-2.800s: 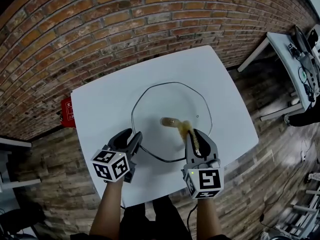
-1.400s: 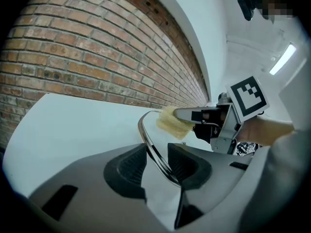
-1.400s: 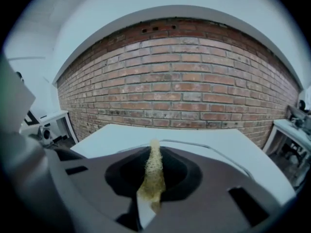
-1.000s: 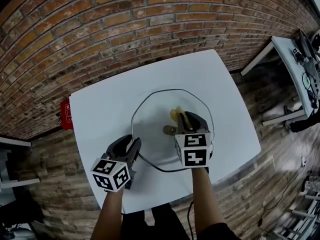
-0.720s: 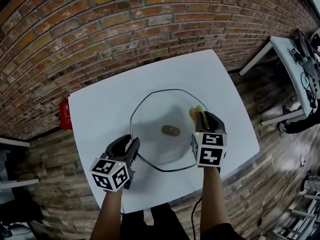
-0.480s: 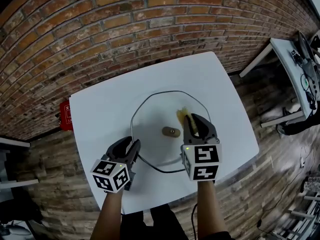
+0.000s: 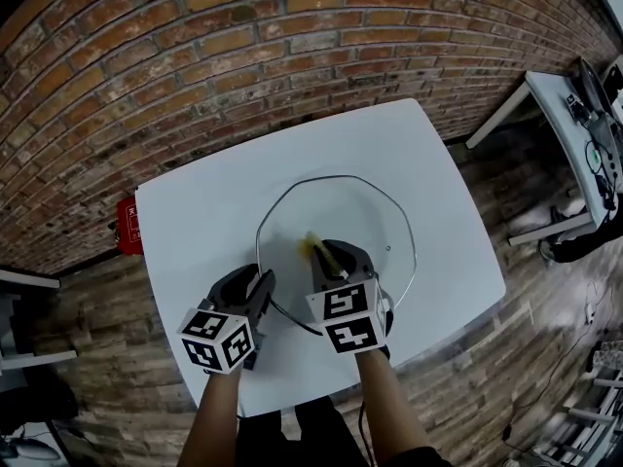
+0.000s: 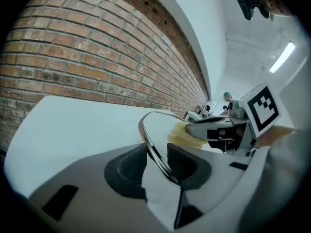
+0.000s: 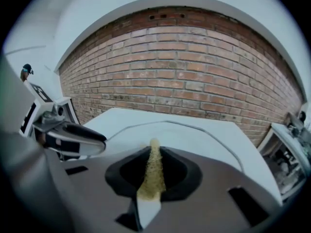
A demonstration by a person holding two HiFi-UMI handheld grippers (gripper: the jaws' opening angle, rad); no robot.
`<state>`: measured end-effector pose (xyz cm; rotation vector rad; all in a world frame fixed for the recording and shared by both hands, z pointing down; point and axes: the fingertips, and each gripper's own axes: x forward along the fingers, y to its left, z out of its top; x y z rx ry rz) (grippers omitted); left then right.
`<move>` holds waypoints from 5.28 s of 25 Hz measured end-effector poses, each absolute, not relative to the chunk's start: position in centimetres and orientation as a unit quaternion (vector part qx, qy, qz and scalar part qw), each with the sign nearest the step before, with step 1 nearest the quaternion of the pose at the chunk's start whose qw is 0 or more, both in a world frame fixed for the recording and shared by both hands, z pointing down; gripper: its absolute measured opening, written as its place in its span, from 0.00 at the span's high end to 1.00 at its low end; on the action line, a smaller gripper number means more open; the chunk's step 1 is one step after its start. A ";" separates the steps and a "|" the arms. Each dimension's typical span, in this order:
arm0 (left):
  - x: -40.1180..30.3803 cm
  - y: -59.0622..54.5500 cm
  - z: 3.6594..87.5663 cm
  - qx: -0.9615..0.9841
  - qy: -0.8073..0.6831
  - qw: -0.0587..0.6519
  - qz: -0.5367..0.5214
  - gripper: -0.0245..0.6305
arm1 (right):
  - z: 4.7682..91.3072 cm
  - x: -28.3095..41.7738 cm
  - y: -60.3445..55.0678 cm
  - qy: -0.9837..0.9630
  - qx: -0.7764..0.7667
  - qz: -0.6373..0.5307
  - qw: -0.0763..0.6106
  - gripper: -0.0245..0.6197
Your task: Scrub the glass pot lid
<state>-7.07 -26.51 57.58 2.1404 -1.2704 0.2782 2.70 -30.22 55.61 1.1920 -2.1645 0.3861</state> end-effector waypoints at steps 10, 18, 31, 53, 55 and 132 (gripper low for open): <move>-7.2 -26.5 57.5 0.814 -0.478 0.313 0.105 0.76 | 54.5 16.2 -30.4 -0.728 0.585 0.161 0.319 0.87; -7.2 -26.5 57.6 0.814 -0.477 0.313 0.109 0.76 | 52.4 0.9 -26.3 -0.845 0.430 0.154 0.278 0.87; -7.2 -26.7 57.3 0.814 -0.477 0.312 0.108 0.76 | 56.0 15.3 -27.2 -0.734 0.554 0.183 0.347 0.87; -7.4 -26.9 57.4 0.810 -0.483 0.314 0.106 0.77 | 56.0 10.4 -22.3 -0.771 0.485 0.190 0.366 0.87; -7.3 -26.9 57.3 0.811 -0.482 0.313 0.106 0.77 | 56.0 12.7 -22.8 -0.755 0.513 0.198 0.358 0.87; -8.7 -17.4 21.6 0.871 -0.491 -0.018 -0.027 0.95 | 19.8 6.6 -15.1 -0.801 0.595 -0.065 -0.002 0.87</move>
